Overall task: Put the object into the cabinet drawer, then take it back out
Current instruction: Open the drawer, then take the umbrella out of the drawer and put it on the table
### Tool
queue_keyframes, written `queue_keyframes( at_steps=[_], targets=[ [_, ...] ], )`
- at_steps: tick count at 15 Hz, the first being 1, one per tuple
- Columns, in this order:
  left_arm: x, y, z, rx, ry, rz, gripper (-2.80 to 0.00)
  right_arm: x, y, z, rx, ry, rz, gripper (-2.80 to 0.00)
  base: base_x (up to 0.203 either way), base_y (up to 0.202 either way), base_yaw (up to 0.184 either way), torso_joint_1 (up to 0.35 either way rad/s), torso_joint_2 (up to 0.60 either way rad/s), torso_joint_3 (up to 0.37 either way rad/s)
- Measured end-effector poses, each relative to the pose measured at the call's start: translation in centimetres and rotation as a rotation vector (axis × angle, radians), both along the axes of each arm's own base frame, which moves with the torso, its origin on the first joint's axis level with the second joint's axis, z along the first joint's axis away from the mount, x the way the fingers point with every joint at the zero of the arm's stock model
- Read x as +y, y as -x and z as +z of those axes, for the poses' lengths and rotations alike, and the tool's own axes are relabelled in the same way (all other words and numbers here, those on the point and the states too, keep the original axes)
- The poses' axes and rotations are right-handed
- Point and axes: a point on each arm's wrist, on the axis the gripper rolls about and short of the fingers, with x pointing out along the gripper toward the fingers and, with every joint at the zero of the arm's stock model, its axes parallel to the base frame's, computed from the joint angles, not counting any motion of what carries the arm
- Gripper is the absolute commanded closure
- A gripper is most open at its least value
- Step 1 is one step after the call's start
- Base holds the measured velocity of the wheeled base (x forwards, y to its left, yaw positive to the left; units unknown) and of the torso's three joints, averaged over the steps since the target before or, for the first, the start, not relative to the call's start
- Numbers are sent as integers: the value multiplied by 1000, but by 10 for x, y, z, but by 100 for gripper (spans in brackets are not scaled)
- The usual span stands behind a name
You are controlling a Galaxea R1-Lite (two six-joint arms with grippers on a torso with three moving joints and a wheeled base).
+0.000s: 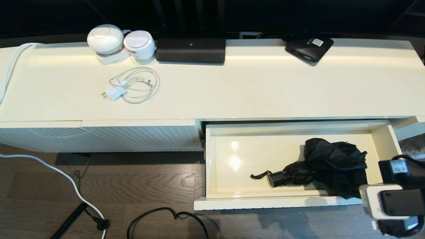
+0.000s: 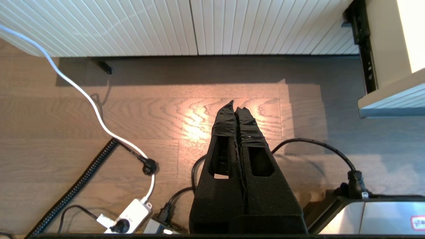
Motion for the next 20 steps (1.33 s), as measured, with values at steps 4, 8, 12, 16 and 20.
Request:
queue_keyframes(
  at_steps=[4,8,12,16,20],
  targets=[
    [0,0,0,1,1,1,0,-8,26,34,-10,-6,-6,0,0,0,0,0,0,0],
    [0,0,0,1,0,2,0,-14,41,51,-84,-72,-57,0,0,0,0,0,0,0],
    [0,0,0,1,1,1,0,-21,57,72,-90,-189,-247,0,0,0,0,0,0,0],
    [0,0,0,1,1,1,0,-29,71,83,32,-343,-497,0,0,0,0,0,0,0],
    [0,0,0,1,1,0,0,-30,75,97,166,-557,-720,0,0,0,0,0,0,0]
  ],
)
